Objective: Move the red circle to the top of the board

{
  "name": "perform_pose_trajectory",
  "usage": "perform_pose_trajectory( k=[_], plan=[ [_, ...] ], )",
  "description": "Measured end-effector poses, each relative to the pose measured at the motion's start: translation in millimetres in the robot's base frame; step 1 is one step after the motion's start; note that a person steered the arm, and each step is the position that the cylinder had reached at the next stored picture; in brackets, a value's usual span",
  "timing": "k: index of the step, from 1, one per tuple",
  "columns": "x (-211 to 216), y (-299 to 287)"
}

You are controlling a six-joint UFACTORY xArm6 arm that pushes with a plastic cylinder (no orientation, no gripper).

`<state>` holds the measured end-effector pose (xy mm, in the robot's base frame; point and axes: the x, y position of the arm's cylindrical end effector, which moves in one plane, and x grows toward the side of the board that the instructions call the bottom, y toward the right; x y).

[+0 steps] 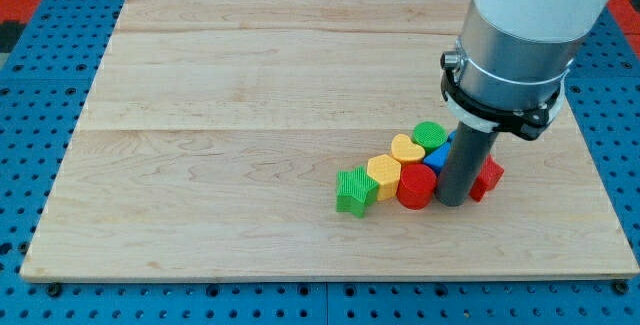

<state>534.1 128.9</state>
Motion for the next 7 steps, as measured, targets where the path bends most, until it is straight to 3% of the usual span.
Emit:
perform_pose_trajectory(
  k=[3,5,7],
  plan=[
    [-55.3,-105.9],
    [-43.0,-93.7],
    [-33.9,-139.7]
  ],
)
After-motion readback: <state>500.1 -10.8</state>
